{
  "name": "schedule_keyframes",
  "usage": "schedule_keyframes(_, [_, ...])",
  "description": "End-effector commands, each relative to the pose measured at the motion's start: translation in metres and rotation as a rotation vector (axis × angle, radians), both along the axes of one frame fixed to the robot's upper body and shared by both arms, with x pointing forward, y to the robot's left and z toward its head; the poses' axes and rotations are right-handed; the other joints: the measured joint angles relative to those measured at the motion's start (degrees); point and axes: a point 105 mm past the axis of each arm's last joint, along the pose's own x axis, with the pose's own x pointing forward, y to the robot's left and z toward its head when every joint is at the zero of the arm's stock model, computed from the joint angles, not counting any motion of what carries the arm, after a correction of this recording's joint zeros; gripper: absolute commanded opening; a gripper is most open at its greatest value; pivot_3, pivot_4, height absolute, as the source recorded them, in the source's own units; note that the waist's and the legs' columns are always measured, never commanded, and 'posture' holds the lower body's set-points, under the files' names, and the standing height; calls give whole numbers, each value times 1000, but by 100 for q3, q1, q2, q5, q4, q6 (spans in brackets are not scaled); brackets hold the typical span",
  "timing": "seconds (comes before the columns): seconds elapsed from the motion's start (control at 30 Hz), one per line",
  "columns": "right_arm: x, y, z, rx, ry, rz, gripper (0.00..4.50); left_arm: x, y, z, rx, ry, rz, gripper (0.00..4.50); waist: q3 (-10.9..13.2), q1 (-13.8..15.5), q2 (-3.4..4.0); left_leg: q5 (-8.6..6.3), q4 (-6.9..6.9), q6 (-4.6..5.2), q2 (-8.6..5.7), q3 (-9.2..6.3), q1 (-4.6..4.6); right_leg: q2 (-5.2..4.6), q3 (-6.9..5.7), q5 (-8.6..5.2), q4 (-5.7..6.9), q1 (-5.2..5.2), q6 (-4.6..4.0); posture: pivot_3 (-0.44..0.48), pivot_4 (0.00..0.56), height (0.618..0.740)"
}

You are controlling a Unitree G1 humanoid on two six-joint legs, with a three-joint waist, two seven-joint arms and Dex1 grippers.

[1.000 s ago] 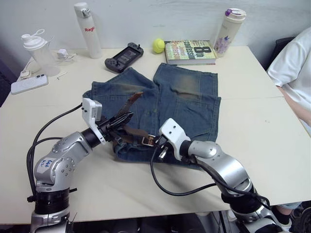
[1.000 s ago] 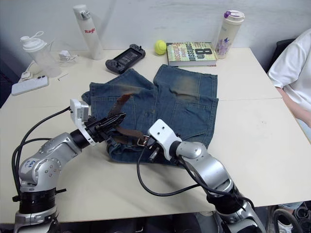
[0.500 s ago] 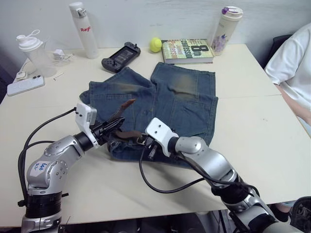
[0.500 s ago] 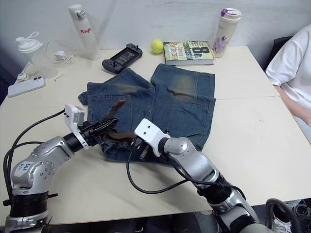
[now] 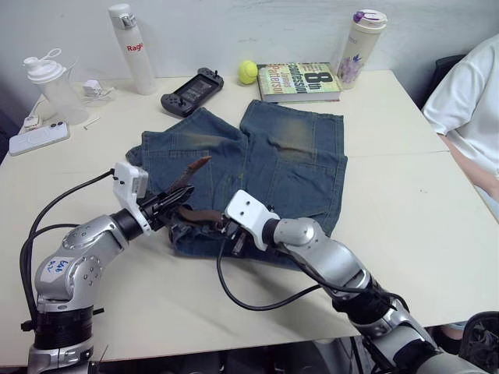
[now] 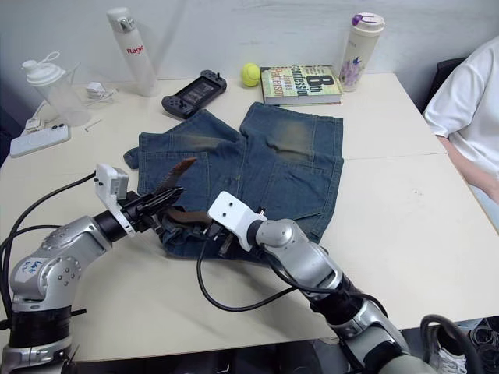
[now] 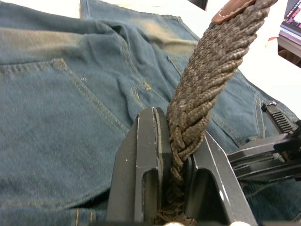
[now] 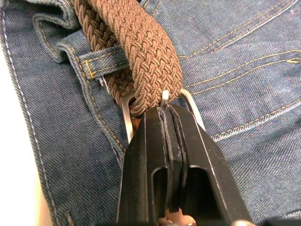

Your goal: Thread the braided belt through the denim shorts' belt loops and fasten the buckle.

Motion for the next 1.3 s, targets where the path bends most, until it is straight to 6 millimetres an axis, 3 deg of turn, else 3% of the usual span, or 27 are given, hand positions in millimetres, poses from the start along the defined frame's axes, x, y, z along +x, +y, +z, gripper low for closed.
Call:
schedule_keyframes(0.03, [-5, -4, 9, 26, 11, 22, 38, 3, 7, 9, 31, -47, 18, 0, 0, 1, 0, 0, -1, 0, 0, 1, 0, 0, 0, 0, 1, -2, 0, 0, 150, 740])
schedule_keyframes(0.2, [-14, -28, 42, 128, -17, 0, 38, 5, 10, 0, 95, -40, 28, 0, 1, 33, 0, -3, 0, 6, -2, -2, -29, -3, -3, 0, 5, -15, 0, 0, 150, 740])
schedule_keyframes(0.37, [-11, -30, 43, 130, -17, -35, 38, 5, 7, -6, 123, -32, 12, 0, 1, 17, 1, -4, 2, 9, -4, -2, -34, -5, -5, 0, 3, -20, 0, 0, 150, 740])
schedule_keyframes(1.0, [-7, 9, 2, 63, 48, -8, 38, 4, 4, -4, 113, -40, 1, 0, 1, 10, 0, 1, 4, 9, -4, -2, -37, -4, -6, 0, 12, -24, 0, 0, 150, 740])
schedule_keyframes(1.3, [-14, 15, -33, -44, 227, 12, 38, 5, -11, 11, 125, -101, -71, 0, -1, -17, -3, 3, -1, 6, -2, 1, -7, -3, -4, 0, 11, -7, 0, 0, 150, 740])
